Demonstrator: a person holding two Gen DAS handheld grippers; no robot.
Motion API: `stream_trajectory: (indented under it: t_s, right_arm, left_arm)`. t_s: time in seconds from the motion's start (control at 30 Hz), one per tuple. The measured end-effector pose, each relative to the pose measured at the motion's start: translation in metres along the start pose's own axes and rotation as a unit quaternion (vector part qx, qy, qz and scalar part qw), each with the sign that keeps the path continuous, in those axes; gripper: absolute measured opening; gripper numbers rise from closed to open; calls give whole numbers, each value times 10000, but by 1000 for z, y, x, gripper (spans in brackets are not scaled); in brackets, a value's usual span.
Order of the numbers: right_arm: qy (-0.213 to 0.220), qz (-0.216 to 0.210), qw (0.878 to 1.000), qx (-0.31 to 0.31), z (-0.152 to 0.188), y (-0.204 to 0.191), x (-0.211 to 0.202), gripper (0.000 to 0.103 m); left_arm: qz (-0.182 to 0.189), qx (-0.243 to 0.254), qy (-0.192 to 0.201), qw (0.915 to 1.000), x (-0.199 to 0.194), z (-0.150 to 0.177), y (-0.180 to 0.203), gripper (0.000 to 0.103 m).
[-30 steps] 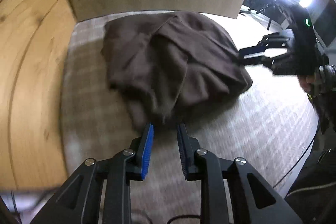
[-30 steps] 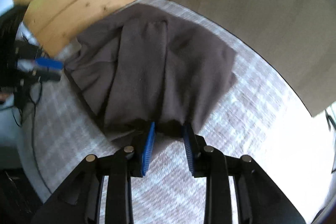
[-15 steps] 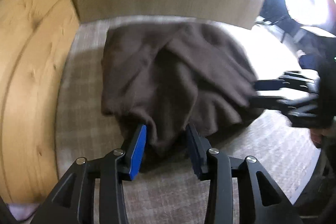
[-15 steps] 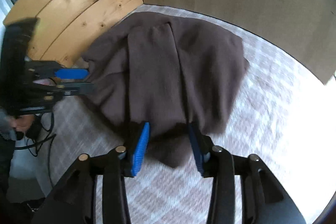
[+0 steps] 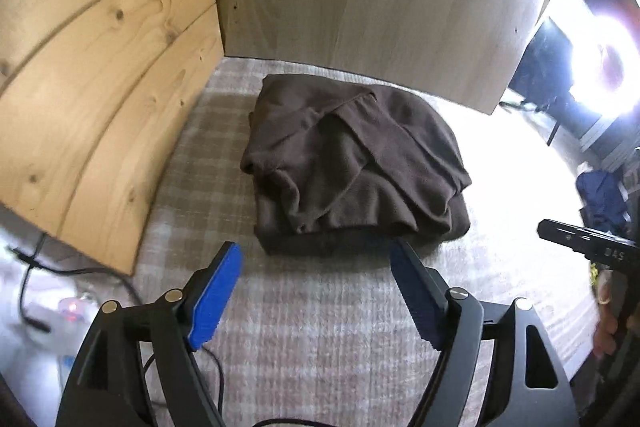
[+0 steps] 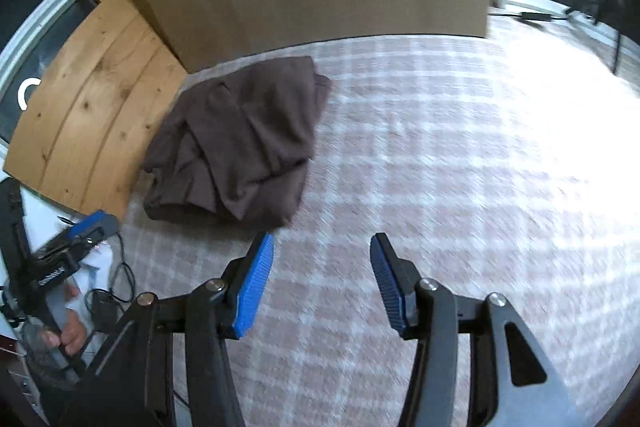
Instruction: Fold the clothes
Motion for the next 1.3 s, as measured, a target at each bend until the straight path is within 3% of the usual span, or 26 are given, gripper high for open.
stream_trajectory:
  t_s: [0.2, 0.3, 0.4, 0.53, 0.73, 1.3]
  right_arm:
    - [188, 216, 9996, -19, 27, -4, -20, 52]
    - [372, 304, 9988, -103, 36, -8, -38, 52]
    - [589, 458, 9971, -168, 42, -12, -56, 52]
    - [890, 635, 9936, -287, 51, -19, -80, 60]
    - [1149, 836, 9883, -562, 64, -28, -103, 60]
    - [1126, 861, 9880, -610, 81, -30, -113, 60]
  left_arm:
    - [196, -227, -121, 9995, -19, 19, 12, 77]
    - [168, -147, -108, 9997, -32, 28, 25, 82]
    - [226, 20, -42, 9997, -49, 36, 43, 102]
    - [319, 236, 57, 9992, -72, 45, 64, 102]
    - [163, 238, 15, 9996, -85, 54, 72, 102]
    - [124, 177, -73, 9997, -91, 71, 71, 102]
Point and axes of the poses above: each gripper's, at about its wrist camera, not at the fingertips, and x roughly the way its jaws point, y to its right, z to its underside, the point moved 3 cm from there along x, roughly the way its jaws point, and after that the axes turned 7 degrees about -z, right-handed, at the moved point
